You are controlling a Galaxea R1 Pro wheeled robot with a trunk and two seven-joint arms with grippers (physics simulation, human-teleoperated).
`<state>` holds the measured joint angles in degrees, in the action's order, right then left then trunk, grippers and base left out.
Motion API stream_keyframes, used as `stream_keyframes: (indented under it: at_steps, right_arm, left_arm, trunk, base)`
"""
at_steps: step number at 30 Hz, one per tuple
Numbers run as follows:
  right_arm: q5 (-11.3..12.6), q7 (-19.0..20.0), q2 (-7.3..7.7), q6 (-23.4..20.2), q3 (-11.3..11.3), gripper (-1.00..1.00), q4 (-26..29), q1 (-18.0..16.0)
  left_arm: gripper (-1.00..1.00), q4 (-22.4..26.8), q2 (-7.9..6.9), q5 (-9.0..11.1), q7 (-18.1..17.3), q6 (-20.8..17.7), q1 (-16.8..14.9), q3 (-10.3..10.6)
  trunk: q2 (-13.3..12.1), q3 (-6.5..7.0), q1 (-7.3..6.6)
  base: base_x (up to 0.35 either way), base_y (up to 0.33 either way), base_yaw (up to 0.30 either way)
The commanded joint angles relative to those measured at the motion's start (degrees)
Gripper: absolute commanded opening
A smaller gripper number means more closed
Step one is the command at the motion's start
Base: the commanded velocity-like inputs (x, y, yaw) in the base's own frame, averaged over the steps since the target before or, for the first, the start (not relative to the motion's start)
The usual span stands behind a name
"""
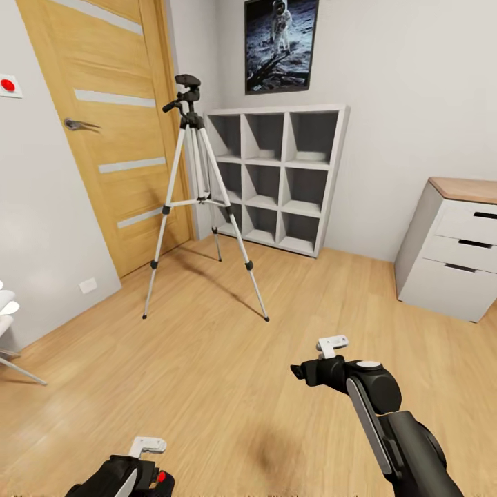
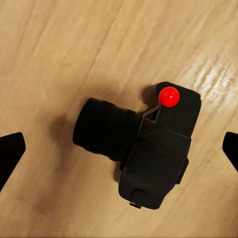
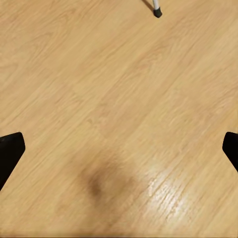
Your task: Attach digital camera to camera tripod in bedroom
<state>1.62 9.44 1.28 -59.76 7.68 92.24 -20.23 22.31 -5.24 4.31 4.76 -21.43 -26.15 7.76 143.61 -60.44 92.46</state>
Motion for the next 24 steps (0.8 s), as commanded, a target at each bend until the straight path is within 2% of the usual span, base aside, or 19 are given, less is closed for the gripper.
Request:
stream_keyframes:
  at_steps: [1,6,9,13,20,24]
  right_arm:
    - [0.14,-0.01,0.04,-0.24,0.05,1.00,0.05,-0.01]
    - [0.10,0.10,-0.02,-0.24,0.15,1.00,0.05,0.24]
    - [-0.15,0.12,-0.25,-0.24,0.19,1.00,0.05,0.33]
    - [-0.31,0.13,-0.41,-0.24,0.24,1.00,0.05,0.40]
    - [-0.44,0.14,-0.54,-0.24,0.30,1.00,0.05,0.44]
    - [-0.51,0.14,-0.56,-0.24,0.30,1.00,0.05,0.45]
  left_arm:
    - [1.00,-0.02,-0.07,0.46,0.34,0.11,0.06,0.44]
    - [1.00,-1.68,-0.70,0.65,-0.78,5.62,0.48,0.49]
    - [1.00,-4.02,-0.87,0.63,-2.75,9.34,0.60,0.51]
    - [1.00,-5.58,-0.98,0.56,-4.68,11.91,0.64,0.52]
    - [1.00,-6.81,-0.83,0.35,-6.30,13.94,0.72,0.68]
    - [1.00,-7.09,-0.61,-0.20,-6.44,14.23,0.74,1.94]
  trunk:
    - [0.04,-0.28,0.01]
    - [0.11,-1.39,0.14]
    - [0.15,-2.05,0.22]
    - [0.20,-2.94,0.32]
    - [0.29,-4.49,0.50]
    - [0.35,-5.38,0.60]
  base:
    - [0.000,0.000,0.000]
    - [0.000,0.000,0.000]
    - [0.000,0.000,0.000]
    - [0.000,0.000,0.000]
    - [0.000,0.000,0.000]
    - [0.000,0.000,0.000]
